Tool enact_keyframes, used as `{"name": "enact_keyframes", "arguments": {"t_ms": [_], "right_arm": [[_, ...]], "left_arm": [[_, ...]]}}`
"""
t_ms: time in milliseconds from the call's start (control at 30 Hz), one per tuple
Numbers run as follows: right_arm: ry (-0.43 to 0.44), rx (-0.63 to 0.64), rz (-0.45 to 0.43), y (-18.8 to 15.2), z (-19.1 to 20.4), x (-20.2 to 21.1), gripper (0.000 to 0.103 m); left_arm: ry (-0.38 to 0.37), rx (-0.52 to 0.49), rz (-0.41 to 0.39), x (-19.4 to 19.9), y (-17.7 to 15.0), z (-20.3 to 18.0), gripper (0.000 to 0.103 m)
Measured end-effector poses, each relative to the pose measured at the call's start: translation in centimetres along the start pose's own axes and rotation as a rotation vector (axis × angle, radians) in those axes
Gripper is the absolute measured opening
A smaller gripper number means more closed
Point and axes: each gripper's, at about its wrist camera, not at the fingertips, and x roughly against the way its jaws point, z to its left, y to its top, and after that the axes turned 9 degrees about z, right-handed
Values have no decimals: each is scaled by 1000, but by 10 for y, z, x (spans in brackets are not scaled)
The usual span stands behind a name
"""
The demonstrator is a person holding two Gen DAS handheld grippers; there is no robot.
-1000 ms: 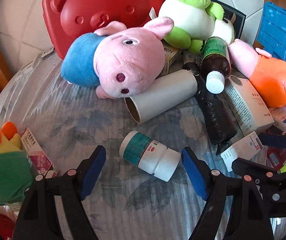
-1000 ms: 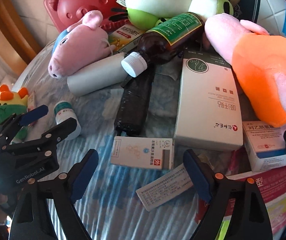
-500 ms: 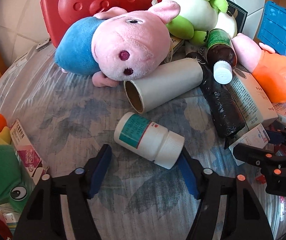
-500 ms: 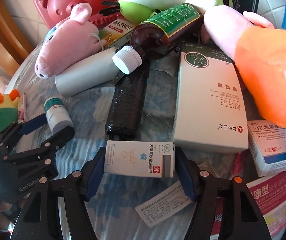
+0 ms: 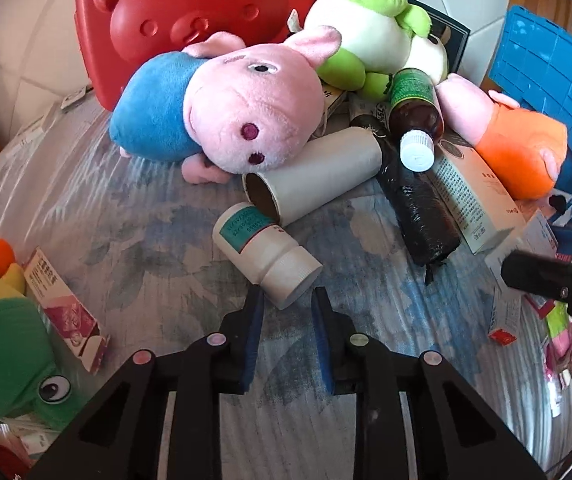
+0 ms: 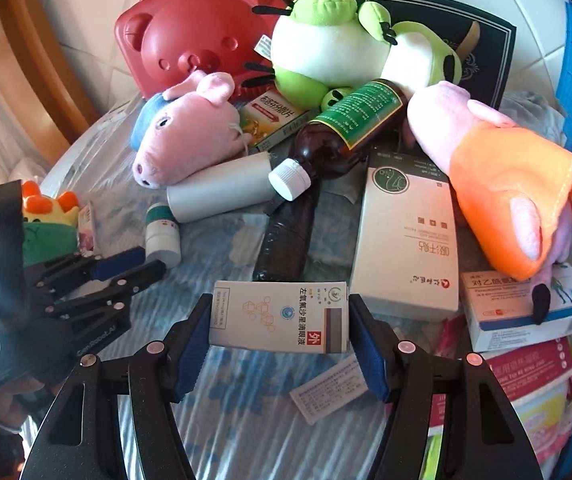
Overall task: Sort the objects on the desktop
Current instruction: 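Grasp the white teal-labelled pill bottle with the left tool while the right grasps a white medicine box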
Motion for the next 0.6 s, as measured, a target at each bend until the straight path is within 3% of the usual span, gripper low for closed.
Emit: {"name": "enact_keyframes", "arguments": {"t_ms": [100,333,500,600], "right_arm": [[-7,11,0,2,13,-3,65],[-10,0,-6,-2,5,2,65],[2,-11,-4,1,-2,1,65],[10,-6,3,2,-1,-1,65]], "left_arm": [[-20,70,-13,2,6,3,29],[35,138,24,-17,23,3,37],[3,257,39,-22,30,17,40],[18,266,37,-24,35,20,41]]}}
